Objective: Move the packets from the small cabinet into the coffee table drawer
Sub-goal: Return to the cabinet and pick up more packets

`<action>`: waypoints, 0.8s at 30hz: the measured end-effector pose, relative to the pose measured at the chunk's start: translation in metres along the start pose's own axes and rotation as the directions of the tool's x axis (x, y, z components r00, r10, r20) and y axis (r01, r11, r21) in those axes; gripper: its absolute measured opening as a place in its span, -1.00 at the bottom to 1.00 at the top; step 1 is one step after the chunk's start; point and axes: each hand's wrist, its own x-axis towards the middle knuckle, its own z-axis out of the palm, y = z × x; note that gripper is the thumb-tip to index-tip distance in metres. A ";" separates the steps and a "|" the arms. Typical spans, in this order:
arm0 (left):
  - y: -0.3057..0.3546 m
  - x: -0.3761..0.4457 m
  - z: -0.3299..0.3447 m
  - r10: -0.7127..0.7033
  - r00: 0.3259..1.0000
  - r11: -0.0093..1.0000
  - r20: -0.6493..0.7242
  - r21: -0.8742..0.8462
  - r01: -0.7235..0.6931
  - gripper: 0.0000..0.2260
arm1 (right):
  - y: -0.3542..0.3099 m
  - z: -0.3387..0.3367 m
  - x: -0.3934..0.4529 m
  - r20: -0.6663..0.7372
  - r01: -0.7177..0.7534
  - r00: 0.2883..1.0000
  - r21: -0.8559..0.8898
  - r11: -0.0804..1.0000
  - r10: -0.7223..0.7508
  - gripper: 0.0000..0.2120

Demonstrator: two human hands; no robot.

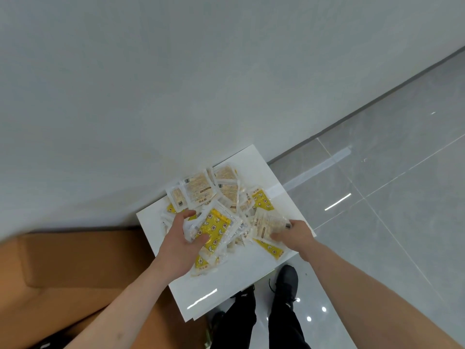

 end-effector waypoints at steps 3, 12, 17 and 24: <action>-0.001 -0.007 -0.004 0.024 1.000 1.000 -0.011 -0.010 -0.024 -0.52 | 0.008 -0.007 -0.015 -0.020 0.023 1.000 0.067 0.997 -0.021 -0.74; 0.038 -0.089 -0.024 0.027 1.000 1.000 -0.011 0.004 -0.027 -0.53 | 0.011 -0.045 -0.158 -0.092 0.080 0.994 0.309 0.948 -0.054 -0.77; 0.057 -0.144 -0.035 0.044 0.999 0.999 0.001 -0.013 -0.044 -0.45 | 0.012 -0.062 -0.249 -0.178 0.158 0.979 0.331 0.930 -0.103 -0.78; 0.088 -0.202 -0.032 0.201 0.976 0.977 0.085 0.059 -0.206 -0.62 | 0.037 -0.082 -0.336 -0.303 0.260 0.942 0.391 0.883 -0.143 -0.77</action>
